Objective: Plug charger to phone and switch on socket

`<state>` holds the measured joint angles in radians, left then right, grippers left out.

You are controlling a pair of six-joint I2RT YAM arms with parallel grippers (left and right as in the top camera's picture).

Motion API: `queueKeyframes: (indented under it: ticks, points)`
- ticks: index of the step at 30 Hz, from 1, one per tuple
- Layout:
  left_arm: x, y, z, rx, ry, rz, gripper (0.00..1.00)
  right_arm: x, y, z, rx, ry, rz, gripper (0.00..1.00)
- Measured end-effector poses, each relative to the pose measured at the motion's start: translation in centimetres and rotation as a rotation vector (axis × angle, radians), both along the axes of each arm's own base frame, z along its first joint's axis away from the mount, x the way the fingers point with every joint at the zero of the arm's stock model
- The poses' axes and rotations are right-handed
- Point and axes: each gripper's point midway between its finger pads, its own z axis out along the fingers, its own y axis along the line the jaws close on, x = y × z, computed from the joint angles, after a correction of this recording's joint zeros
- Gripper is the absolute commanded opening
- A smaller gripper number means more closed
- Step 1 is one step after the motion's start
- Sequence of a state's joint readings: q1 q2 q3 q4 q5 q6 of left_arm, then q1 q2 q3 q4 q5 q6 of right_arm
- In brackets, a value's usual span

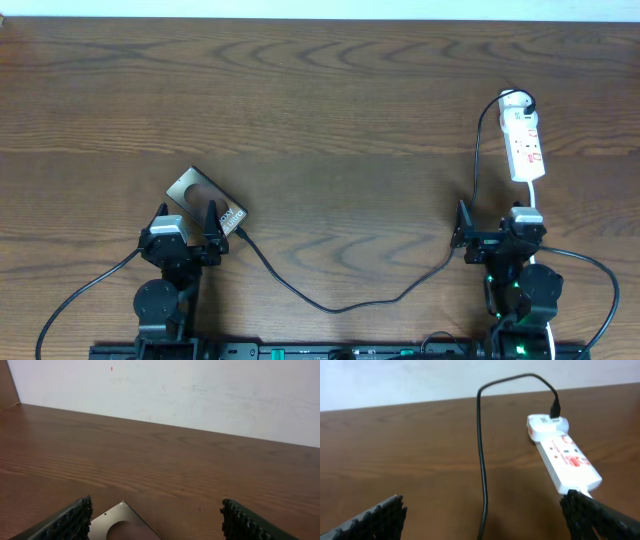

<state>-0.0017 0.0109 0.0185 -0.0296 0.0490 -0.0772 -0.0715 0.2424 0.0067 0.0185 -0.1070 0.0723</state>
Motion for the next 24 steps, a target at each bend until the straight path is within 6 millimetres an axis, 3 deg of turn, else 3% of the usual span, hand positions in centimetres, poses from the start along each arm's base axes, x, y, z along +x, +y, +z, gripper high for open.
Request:
queueKeyframes:
  ticks: [2, 9, 24]
  points:
    - [0.0, 0.0, 0.0, 0.0, -0.001, 0.0, 0.81, -0.5, -0.1, -0.6, -0.008, 0.024, -0.004, 0.99]
    - [0.0, 0.0, 0.0, 0.0, 0.0, 0.0, 0.81, -0.9, -0.3, 3.4, -0.031, -0.149, -0.016, 0.99]
    - [0.0, 0.0, 0.0, 0.0, 0.0, 0.0, 0.81, -0.9, -0.3, 3.3, -0.038, -0.148, -0.018, 0.99]
